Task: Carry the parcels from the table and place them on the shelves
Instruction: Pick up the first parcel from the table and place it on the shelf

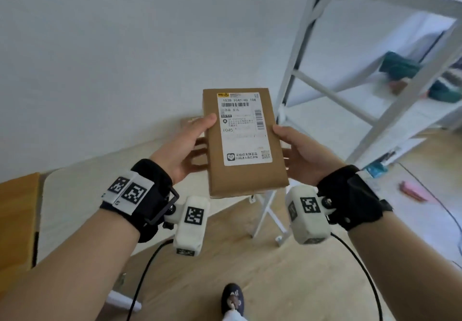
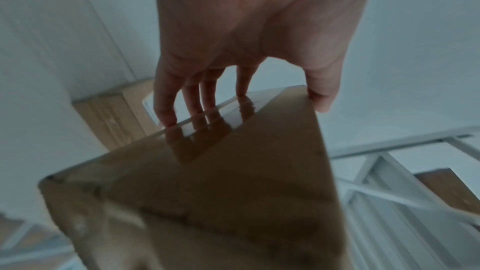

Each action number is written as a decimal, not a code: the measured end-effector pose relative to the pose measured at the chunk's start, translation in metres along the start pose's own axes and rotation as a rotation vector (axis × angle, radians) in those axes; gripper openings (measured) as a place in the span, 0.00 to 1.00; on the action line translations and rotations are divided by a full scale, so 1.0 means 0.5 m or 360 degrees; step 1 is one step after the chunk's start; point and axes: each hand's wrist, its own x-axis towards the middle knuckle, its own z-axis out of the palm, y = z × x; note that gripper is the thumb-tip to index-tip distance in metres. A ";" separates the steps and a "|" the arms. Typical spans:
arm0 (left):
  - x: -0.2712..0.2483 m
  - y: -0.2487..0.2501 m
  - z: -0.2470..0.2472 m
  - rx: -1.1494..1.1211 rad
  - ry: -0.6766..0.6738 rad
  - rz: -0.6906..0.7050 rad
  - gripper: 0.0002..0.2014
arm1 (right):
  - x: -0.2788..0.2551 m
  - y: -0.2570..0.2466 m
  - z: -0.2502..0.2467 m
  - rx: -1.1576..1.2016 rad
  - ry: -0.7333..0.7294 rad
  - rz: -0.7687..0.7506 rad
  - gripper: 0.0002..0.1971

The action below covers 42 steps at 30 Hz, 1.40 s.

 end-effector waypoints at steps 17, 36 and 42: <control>-0.082 -0.006 0.707 0.0319 -0.0960 0.0109 0.13 | -0.487 -0.003 -0.502 0.0494 0.1002 -0.0442 0.16; 0.115 0.101 1.379 0.0331 -0.0889 0.0398 0.22 | -0.499 -0.246 -1.136 0.0436 0.1000 -0.0581 0.19; 0.280 0.104 1.595 0.0301 -0.0955 0.0374 0.26 | -0.433 -0.301 -1.354 0.0458 0.1081 -0.0636 0.13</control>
